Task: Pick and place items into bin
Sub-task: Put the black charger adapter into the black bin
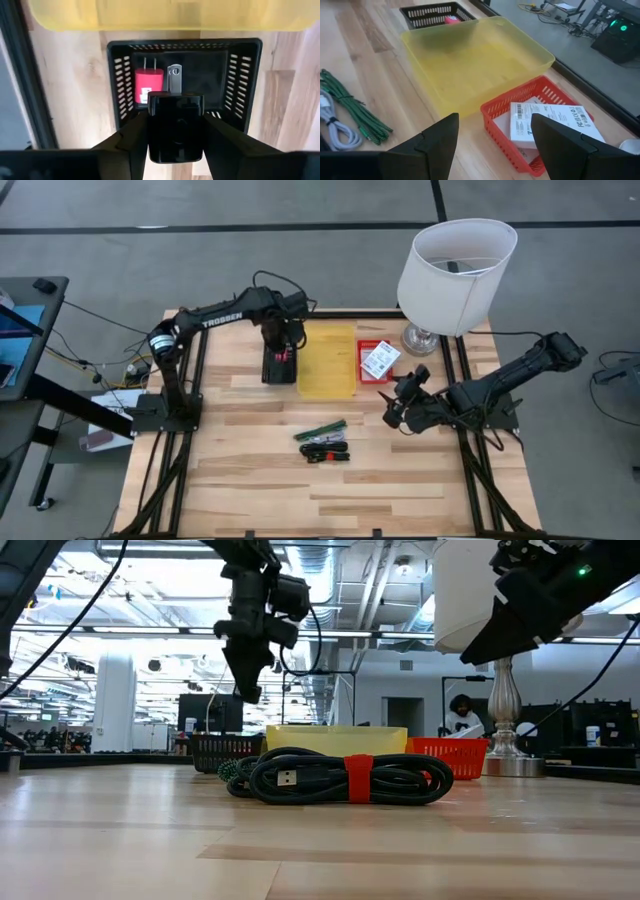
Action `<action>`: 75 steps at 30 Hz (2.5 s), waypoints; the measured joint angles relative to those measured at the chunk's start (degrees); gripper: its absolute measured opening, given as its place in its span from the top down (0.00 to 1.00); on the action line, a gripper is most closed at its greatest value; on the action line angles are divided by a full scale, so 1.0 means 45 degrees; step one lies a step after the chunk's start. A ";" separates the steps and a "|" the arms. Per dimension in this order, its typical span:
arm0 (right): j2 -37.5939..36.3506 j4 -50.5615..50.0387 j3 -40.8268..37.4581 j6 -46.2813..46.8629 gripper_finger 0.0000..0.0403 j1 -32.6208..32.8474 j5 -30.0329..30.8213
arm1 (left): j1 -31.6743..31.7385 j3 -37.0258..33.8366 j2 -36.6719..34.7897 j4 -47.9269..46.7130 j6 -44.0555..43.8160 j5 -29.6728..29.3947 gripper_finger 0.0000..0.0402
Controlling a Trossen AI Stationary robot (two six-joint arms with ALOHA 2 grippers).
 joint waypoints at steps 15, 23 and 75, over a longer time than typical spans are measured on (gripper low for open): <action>0.0001 -0.0009 0.0000 -0.0003 0.39 0.0270 0.0004 | -0.0566 -0.1578 0.0008 0.0476 -0.0563 0.0420 0.59; 0.0000 0.0109 0.0000 -0.0069 0.39 0.0270 0.0004 | -0.0737 -0.1579 0.0010 0.0464 -0.0549 0.1169 0.58; 0.0000 0.0222 0.0000 -0.0210 0.39 0.0270 0.0015 | -0.0635 -0.3060 0.0121 0.2475 -0.1837 -0.0596 0.58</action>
